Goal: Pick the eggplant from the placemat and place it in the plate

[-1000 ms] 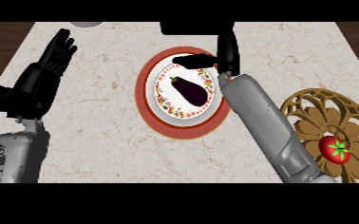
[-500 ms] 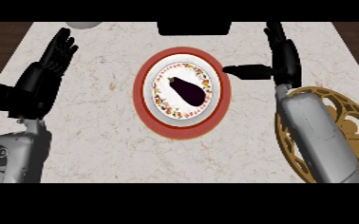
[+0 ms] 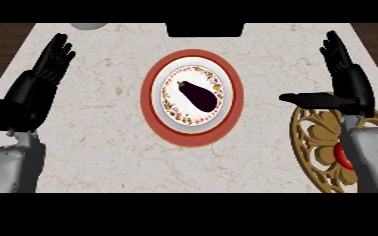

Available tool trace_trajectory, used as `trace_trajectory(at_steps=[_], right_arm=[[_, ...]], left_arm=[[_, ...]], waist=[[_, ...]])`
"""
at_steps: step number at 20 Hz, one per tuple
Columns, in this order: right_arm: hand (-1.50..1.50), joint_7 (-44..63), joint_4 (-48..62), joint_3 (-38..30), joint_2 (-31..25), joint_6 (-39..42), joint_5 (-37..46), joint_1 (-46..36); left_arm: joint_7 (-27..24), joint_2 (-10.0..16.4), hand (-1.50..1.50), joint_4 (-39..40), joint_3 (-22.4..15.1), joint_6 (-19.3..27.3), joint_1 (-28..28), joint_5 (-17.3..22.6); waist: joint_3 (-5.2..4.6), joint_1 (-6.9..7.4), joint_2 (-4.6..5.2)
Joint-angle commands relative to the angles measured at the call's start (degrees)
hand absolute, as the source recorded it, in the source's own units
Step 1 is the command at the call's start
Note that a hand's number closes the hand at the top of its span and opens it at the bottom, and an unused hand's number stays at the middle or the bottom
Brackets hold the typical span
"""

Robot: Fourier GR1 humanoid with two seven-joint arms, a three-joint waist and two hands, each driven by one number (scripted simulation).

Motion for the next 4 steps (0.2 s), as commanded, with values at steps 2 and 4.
trace_trajectory(at_steps=[2,4], right_arm=[[-1.5,-2.46,-0.89,-3.15,0.05,1.73,1.99,2.07],[-1.5,-2.35,-2.09,-4.28,-2.02,1.55,3.14,2.76]], left_arm=[[0.12,-1.76,0.0,3.21,-0.94,1.15,-3.05,-1.32],[1.5,-0.41,0.0,-1.77,-0.16,0.58,-0.86,-1.03]], waist=[[0.0,0.12,0.1],[0.0,0.19,0.03]])
